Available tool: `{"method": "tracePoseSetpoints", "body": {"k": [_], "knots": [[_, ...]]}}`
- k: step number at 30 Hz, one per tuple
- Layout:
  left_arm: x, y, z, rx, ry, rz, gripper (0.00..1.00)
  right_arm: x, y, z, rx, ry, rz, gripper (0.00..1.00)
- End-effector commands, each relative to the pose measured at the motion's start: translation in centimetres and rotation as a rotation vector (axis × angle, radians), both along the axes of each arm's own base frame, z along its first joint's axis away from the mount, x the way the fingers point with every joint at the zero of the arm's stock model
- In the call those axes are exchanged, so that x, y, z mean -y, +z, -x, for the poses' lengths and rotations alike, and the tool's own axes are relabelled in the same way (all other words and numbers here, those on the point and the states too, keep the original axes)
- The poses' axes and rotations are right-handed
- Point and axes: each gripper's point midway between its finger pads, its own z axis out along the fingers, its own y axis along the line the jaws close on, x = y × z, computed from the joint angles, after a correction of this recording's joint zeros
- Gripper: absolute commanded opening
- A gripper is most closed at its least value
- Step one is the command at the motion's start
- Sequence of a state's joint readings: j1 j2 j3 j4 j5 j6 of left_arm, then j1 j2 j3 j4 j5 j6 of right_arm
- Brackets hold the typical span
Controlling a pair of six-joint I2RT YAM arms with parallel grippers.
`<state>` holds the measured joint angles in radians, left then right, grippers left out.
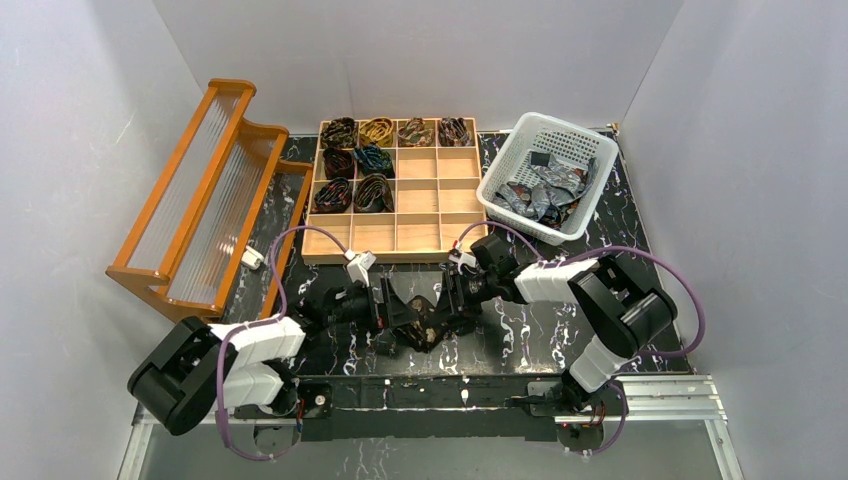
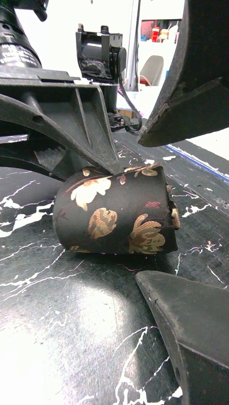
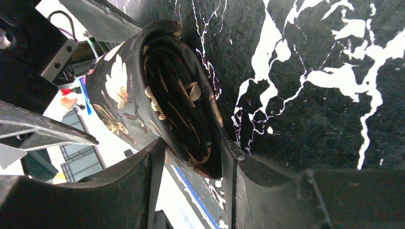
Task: Roll the ties
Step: Pick up the tie at the center of the board.
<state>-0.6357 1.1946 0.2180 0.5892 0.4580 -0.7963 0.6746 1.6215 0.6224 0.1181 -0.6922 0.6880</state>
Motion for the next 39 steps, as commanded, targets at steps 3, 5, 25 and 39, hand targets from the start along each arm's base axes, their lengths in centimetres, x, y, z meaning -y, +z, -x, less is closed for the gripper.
{"method": "tracePoseSetpoints", "body": {"k": [3, 5, 25, 39], "knots": [[0.8, -0.4, 0.9, -0.002, -0.053, 0.008, 0.98, -0.3, -0.7, -0.6, -0.013, -0.044, 0.021, 0.54], [0.7, -0.8, 1.3, -0.017, -0.040, 0.010, 0.98, -0.2, -1.1, -0.5, -0.034, -0.060, 0.033, 0.54], [1.2, -2.8, 1.3, -0.109, 0.098, 0.026, 0.84, -0.3, -2.3, 0.2, -0.119, -0.084, 0.036, 0.54], [1.7, -2.5, 1.4, -0.092, 0.100, 0.039, 0.54, -0.3, -3.3, 0.2, -0.179, -0.116, 0.065, 0.52]]}}
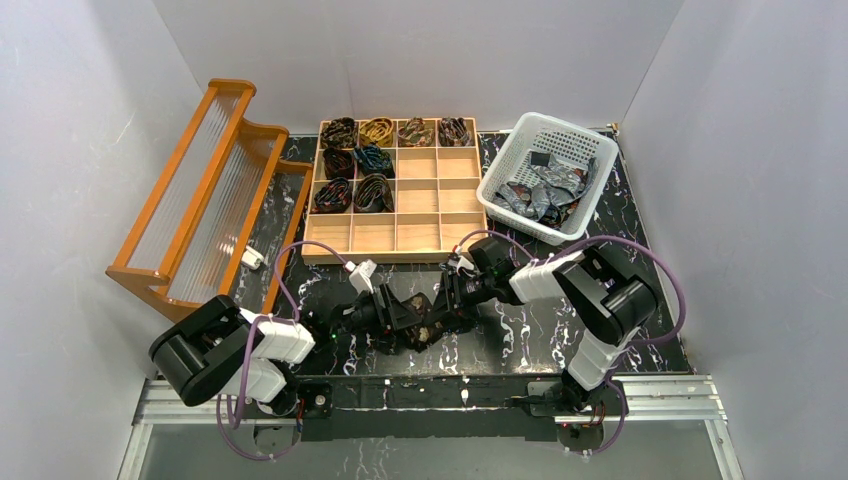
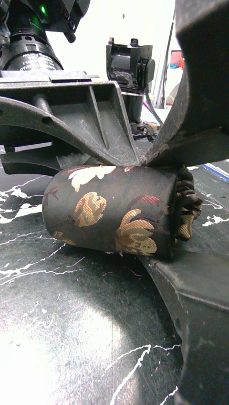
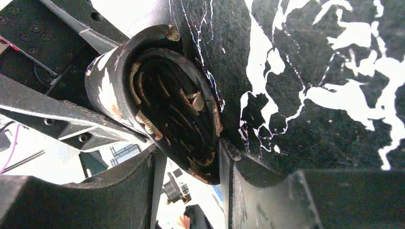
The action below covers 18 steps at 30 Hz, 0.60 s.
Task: Roll the ties
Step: Pick up the tie at the center of the board.
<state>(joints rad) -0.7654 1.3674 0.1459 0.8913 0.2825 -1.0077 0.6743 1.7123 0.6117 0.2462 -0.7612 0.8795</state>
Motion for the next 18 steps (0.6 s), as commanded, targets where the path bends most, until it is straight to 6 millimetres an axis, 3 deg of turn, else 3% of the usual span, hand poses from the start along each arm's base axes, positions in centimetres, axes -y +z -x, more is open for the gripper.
{"method": "tracePoseSetpoints", "body": {"k": [1, 10, 18], "knots": [[-0.1, -0.6, 0.9, -0.016, -0.017, -0.014, 0.52, 0.9, -3.0, 0.1, -0.017, -0.036, 0.102, 0.52], [0.6, 1.1, -0.1, 0.016, 0.010, 0.033, 0.29, 0.2, -1.9, -0.6, 0.008, -0.031, 0.069, 0.52], [0.8, 1.6, -0.5, 0.031, -0.008, -0.005, 0.14, 1.3, -0.1, -2.3, 0.122, -0.069, 0.143, 0.62]]}}
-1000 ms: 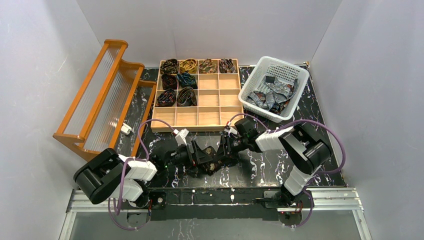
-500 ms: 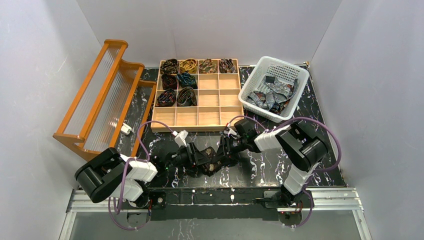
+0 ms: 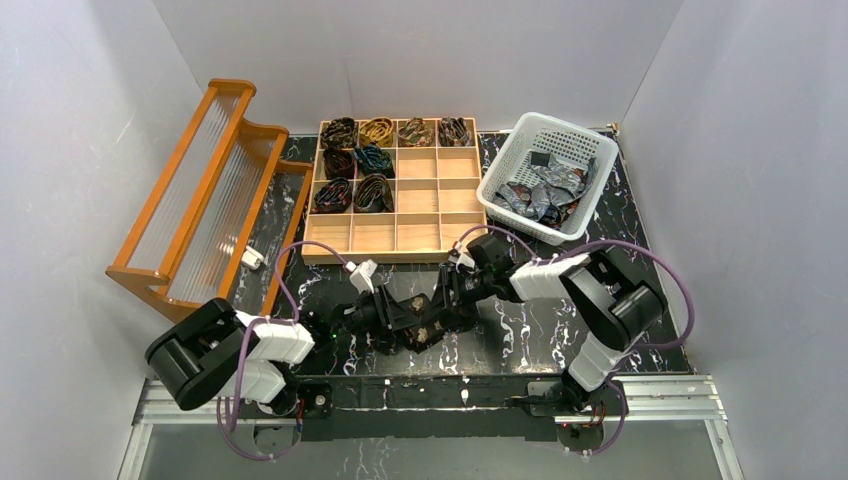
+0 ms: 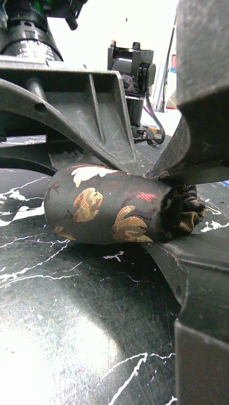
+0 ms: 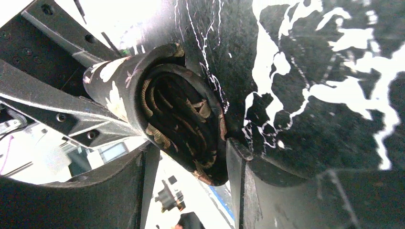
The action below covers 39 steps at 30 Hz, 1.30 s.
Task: Roll the ties
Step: Pick up the tie at the center of the board.
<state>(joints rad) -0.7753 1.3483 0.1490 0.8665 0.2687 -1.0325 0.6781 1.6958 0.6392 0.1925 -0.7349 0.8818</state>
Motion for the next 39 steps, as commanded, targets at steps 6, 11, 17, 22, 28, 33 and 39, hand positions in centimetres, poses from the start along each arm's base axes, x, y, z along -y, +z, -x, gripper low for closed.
{"method": "tracePoseSetpoints", "body": {"k": [6, 11, 17, 22, 28, 33, 39], "knots": [[-0.1, 1.6, -1.1, 0.065, -0.043, -0.149, 0.03, 3.7, 0.9, -4.0, 0.223, -0.160, 0.191, 0.71], [-0.6, 2.4, -1.4, 0.082, -0.072, -0.237, 0.00, 4.7, 2.2, -5.2, 0.294, -0.221, 0.232, 0.71], [-1.6, 3.3, -1.8, 0.079, -0.096, -0.356, 0.00, 6.2, 3.3, -6.4, 0.356, -0.323, 0.280, 0.71], [-2.2, 5.1, -2.7, 0.100, -0.097, -0.405, 0.00, 6.8, 4.1, -6.7, 0.395, -0.366, 0.283, 0.72], [-4.4, 7.1, -4.5, 0.111, -0.109, -0.528, 0.00, 6.9, 4.9, -6.9, 0.416, -0.370, 0.282, 0.74], [-5.2, 10.3, -7.3, 0.152, -0.145, -0.644, 0.00, 7.0, 5.2, -7.0, 0.436, -0.361, 0.282, 0.74], [-7.4, 11.5, -10.2, 0.165, -0.136, -0.766, 0.00, 7.1, 5.3, -6.9, 0.448, -0.348, 0.282, 0.75]]}}
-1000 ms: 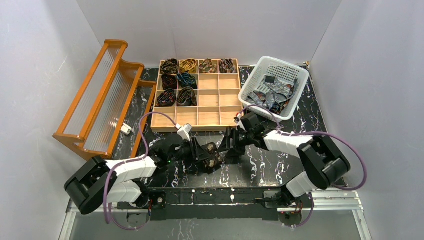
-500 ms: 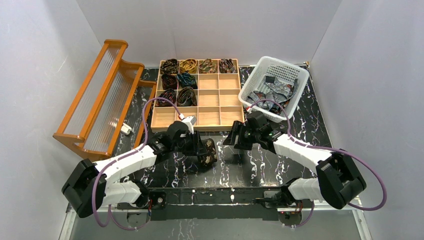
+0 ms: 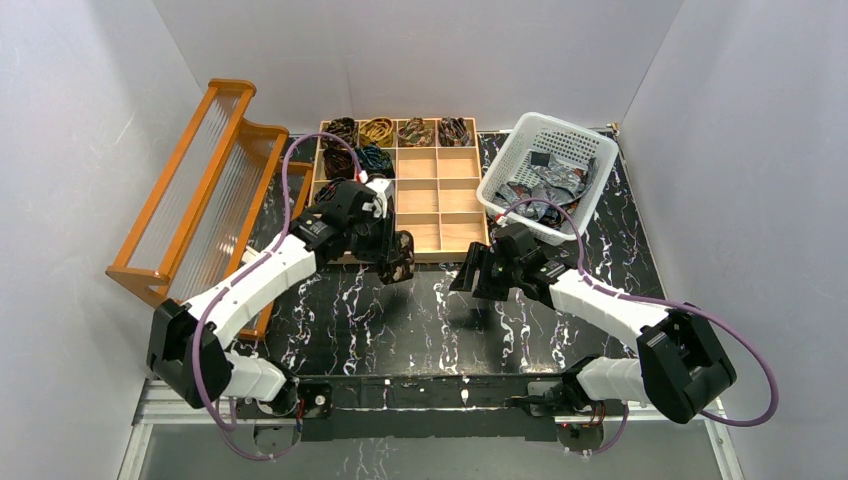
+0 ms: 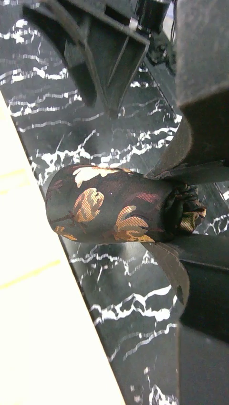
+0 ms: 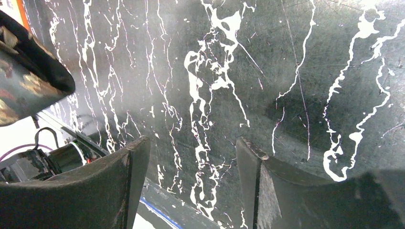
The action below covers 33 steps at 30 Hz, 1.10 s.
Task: Roll the ties
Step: Pick up the tie at the center of the board, then place the tie in the storage box.
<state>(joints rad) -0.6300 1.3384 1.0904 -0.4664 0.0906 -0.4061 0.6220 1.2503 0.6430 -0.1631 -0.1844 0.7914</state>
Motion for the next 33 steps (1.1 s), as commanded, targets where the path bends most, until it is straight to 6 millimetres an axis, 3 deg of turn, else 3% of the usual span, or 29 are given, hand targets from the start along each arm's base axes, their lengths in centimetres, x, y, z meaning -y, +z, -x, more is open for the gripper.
{"method": "tracePoseSetpoints", "body": {"k": [1, 9, 17, 25, 33], "knots": [[-3.7, 0.0, -0.7, -0.024, -0.009, -0.170, 0.00, 0.1, 1.2, -0.6, 0.052, 0.007, -0.004, 0.74], [-8.2, 2.0, -5.0, 0.022, 0.033, -0.381, 0.00, -0.3, 1.5, -0.8, 0.064, 0.035, -0.006, 0.74], [-14.5, 3.4, -9.3, 0.035, -0.013, -0.696, 0.00, -1.1, 2.1, -1.1, 0.063, 0.073, -0.020, 0.74], [-17.0, 1.2, -11.4, -0.029, -0.118, -0.837, 0.00, -1.7, 1.9, -1.1, 0.044, 0.102, -0.028, 0.74], [-17.5, -1.1, -13.3, -0.074, -0.141, -0.837, 0.00, -1.5, 1.7, -0.9, 0.045, 0.110, -0.020, 0.74]]}}
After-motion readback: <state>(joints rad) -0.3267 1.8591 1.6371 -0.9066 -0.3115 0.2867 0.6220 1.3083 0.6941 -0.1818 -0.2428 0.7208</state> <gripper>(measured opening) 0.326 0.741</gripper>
